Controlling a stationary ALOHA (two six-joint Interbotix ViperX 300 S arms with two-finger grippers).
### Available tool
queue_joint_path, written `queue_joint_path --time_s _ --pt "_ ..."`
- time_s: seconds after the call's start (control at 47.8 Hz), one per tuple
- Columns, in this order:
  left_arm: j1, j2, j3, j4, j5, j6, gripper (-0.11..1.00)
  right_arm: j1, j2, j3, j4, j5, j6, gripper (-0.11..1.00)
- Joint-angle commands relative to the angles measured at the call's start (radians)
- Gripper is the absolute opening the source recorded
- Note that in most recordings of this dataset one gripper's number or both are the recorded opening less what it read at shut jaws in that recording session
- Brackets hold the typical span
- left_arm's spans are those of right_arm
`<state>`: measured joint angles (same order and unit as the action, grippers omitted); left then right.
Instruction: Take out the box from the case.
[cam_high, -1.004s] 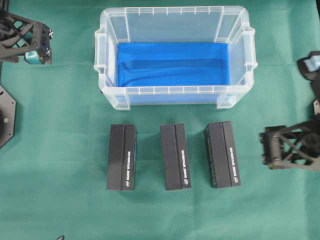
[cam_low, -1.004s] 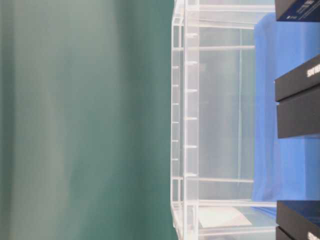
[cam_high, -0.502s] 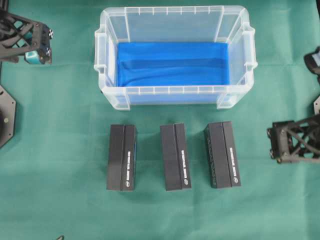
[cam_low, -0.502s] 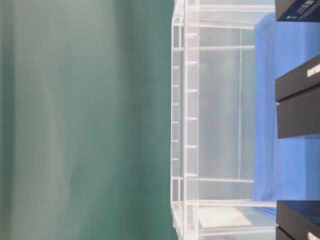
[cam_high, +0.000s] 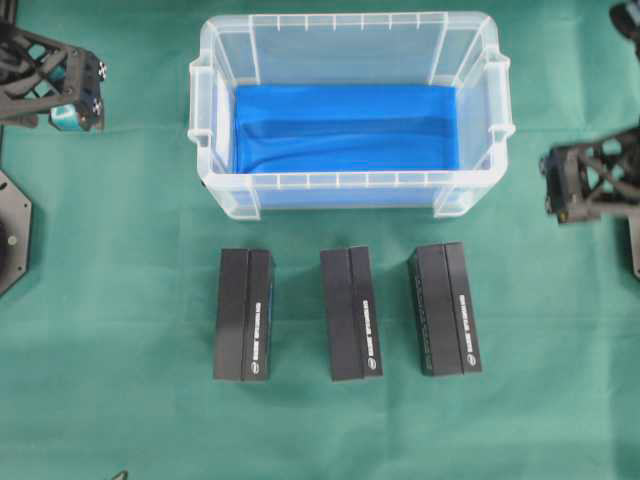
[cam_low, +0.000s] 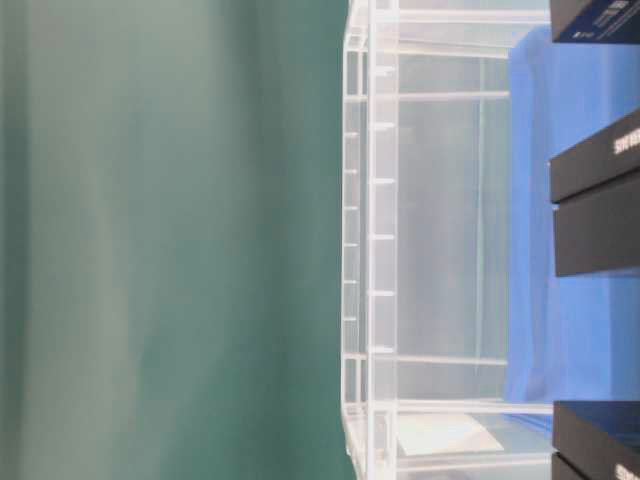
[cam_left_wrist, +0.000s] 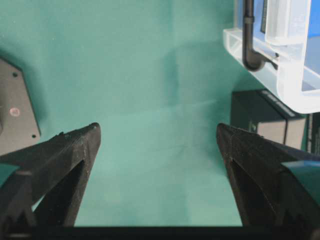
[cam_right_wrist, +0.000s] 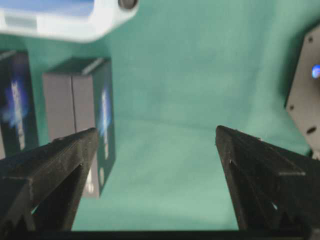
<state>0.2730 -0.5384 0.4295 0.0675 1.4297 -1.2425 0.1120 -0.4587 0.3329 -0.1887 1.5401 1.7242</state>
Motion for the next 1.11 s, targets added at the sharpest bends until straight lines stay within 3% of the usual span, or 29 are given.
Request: queue_joint_path --time_s 0.0,0.314,0.586,1.087 --pt "-0.003 -0.008 -0.014 -0.002 -0.003 -0.002 0.97 -0.057 -0.015 0.005 0.003 -0.026 -0.046 0.93" --pt "-0.002 -0.008 -0.015 -0.002 -0.003 -0.003 0.97 -0.262 -0.015 0.029 0.023 -0.089 -0.262 0.93" --pt "-0.003 -0.008 -0.015 -0.002 -0.003 -0.003 0.97 -0.399 -0.015 0.029 0.048 -0.089 -0.399 0.93" --pt "-0.002 -0.005 -0.017 -0.002 -0.003 -0.003 0.97 -0.417 -0.009 0.029 0.052 -0.089 -0.416 0.93"
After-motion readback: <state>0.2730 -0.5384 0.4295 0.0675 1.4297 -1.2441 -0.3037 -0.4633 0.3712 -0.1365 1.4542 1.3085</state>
